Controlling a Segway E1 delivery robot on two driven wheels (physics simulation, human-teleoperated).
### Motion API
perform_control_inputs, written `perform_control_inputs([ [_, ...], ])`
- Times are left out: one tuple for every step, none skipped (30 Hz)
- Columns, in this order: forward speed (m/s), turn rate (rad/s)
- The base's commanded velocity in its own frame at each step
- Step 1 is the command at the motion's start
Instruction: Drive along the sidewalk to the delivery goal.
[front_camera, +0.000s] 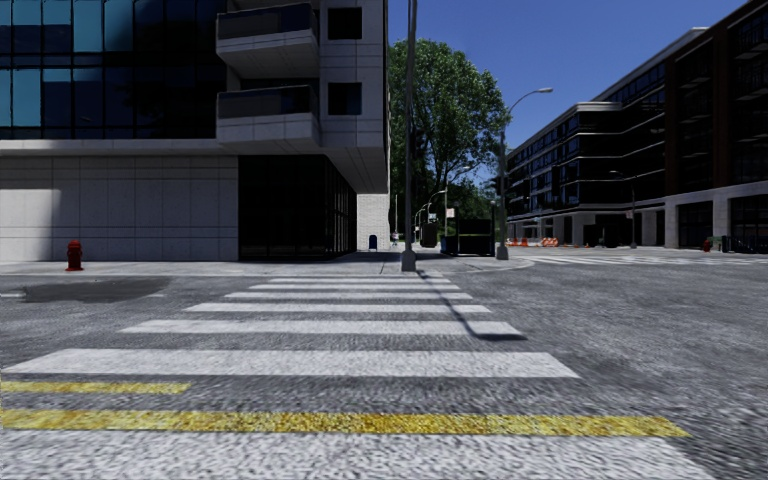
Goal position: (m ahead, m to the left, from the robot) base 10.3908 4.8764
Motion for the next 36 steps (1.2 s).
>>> perform_control_inputs([
  [1.77, 0.0],
  [1.77, 0.0],
  [1.77, 0.0],
  [1.78, 0.0],
  [1.78, 0.0],
  [1.78, 0.0],
  [1.78, 0.0],
  [1.78, 0.0],
  [1.78, 0.0],
  [1.78, 0.0],
  [1.79, 0.0],
  [1.79, 0.0],
  [1.79, 0.0],
  [1.8, 0.0],
  [1.8, 0.0],
  [1.8, 0.0],
  [1.8, 0.0],
  [1.8, 0.0],
  [1.8, 0.0],
  [1.8, 0.0],
  [1.8, 0.0],
  [1.8, 0.0],
  [1.8, 0.0],
  [1.8, 0.0],
  [1.8, 0.0],
  [1.8, 0.0],
  [1.8, 0.0],
  [1.8, 0.0],
  [1.8, 0.0],
  [1.81, 0.0],
  [1.81, 0.01],
  [1.81, 0.19],
  [1.81, 0.19],
  [1.81, 0.41],
  [1.81, 0.69],
  [1.81, 0.77],
])
